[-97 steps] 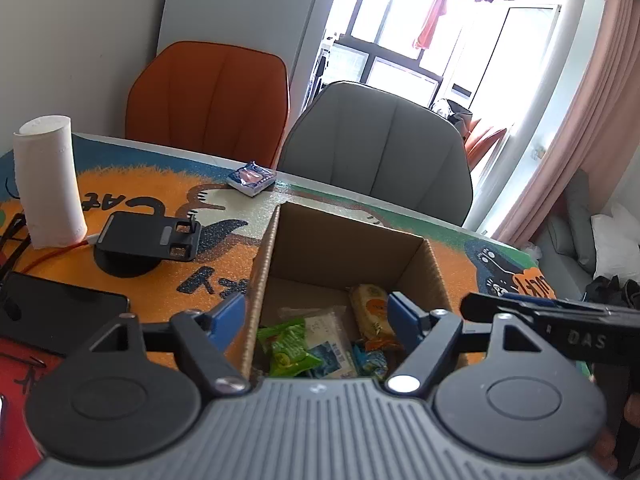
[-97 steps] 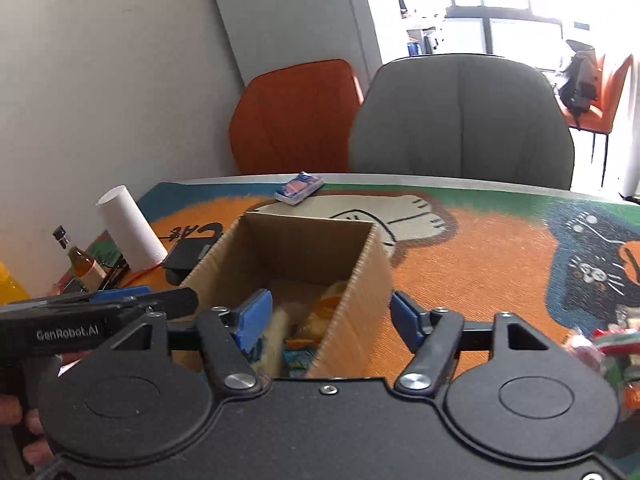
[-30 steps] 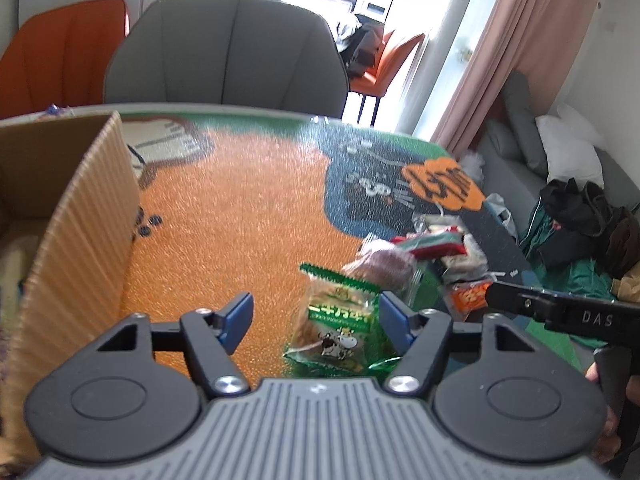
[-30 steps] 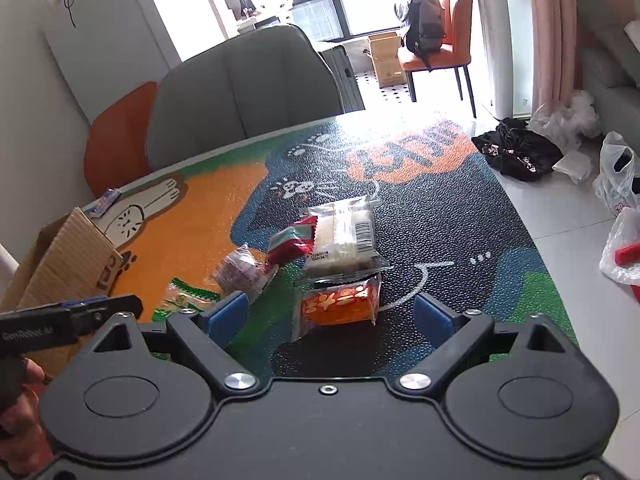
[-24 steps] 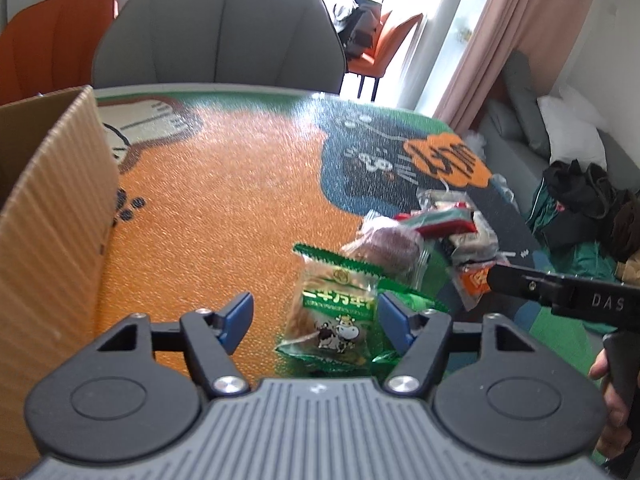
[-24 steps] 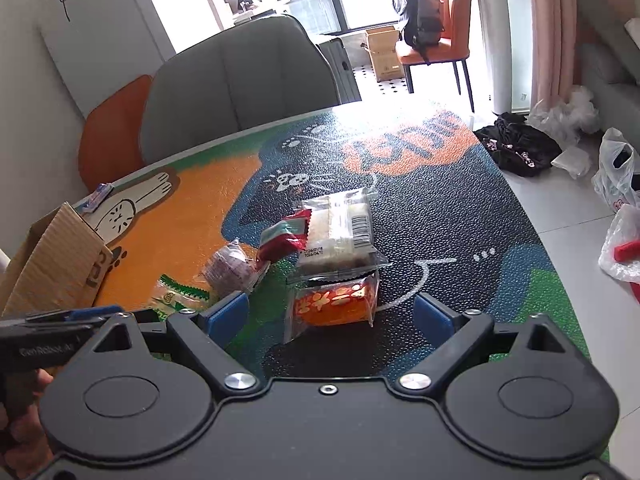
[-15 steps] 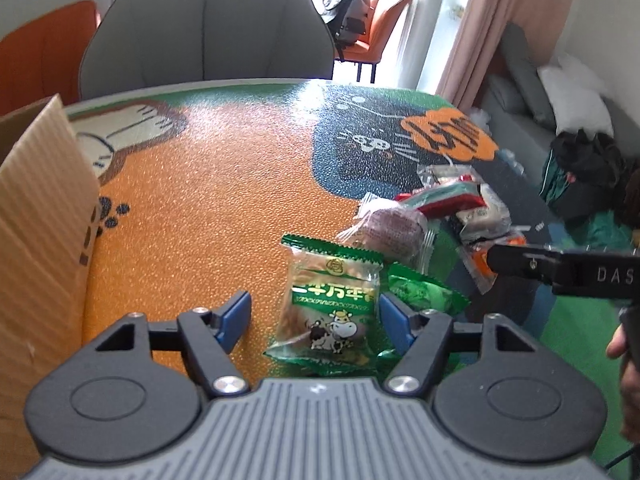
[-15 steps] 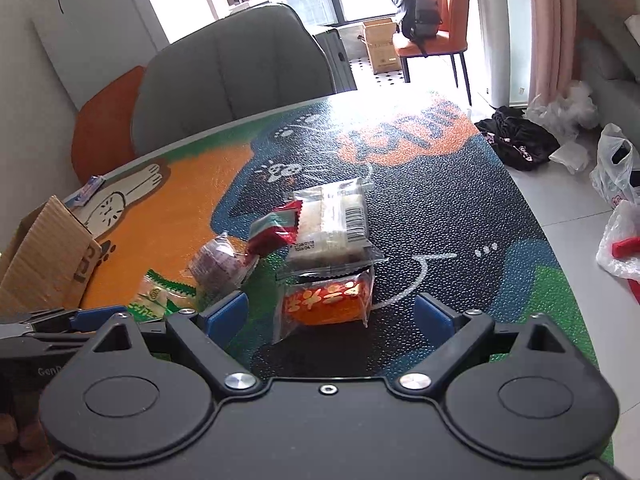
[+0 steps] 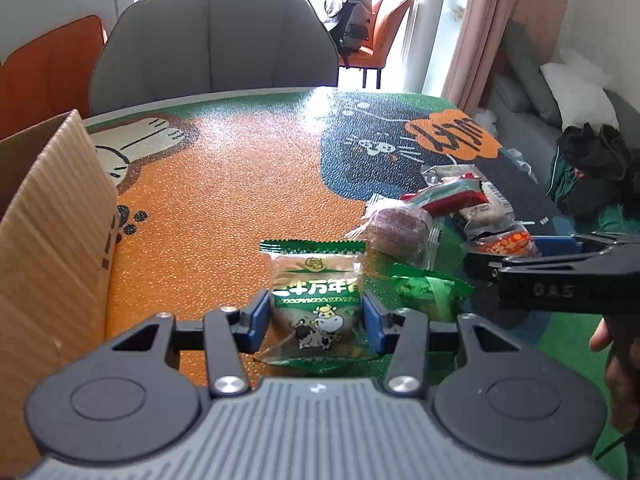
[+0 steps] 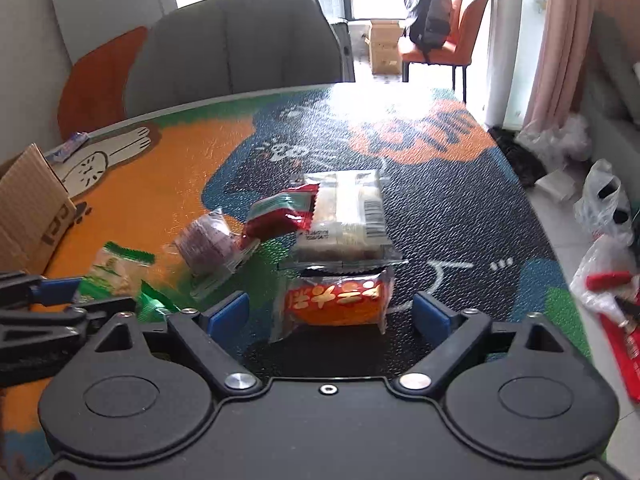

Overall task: Organize snacks
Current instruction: 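Grasp a green cow-print snack with the left gripper while the right grasps an orange packet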

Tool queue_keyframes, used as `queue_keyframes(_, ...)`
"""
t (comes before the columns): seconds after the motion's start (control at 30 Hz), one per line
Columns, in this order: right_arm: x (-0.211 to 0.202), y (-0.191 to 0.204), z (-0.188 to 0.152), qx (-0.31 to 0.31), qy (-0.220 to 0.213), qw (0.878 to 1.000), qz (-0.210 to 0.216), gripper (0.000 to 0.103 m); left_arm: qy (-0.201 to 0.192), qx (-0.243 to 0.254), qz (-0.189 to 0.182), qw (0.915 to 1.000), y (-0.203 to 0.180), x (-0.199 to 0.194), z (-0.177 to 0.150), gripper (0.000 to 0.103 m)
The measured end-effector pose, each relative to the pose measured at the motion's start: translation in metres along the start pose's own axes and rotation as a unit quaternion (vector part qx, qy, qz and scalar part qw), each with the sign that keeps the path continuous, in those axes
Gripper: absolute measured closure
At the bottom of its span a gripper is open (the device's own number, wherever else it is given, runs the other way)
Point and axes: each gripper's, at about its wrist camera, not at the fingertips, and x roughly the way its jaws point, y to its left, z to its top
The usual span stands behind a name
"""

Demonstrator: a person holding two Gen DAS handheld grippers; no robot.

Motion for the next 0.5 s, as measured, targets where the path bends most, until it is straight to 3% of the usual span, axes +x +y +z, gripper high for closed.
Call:
queue_keyframes(0.1, -0.005, 0.000, -0.001, -0.007, -0.004, 1.000, -0.020, 0.049, -0.007, -0.001, -0.002, 1.0000, 0.001, -0.008, 0.000, 0.056)
queue_keyframes(0.5, -0.046, 0.013, -0.003, -0.003, -0.024, 0.999, 0.032, 0.053, -0.045, -0.009, -0.007, 0.9989, 0.012, -0.059, -0.001, 0.056)
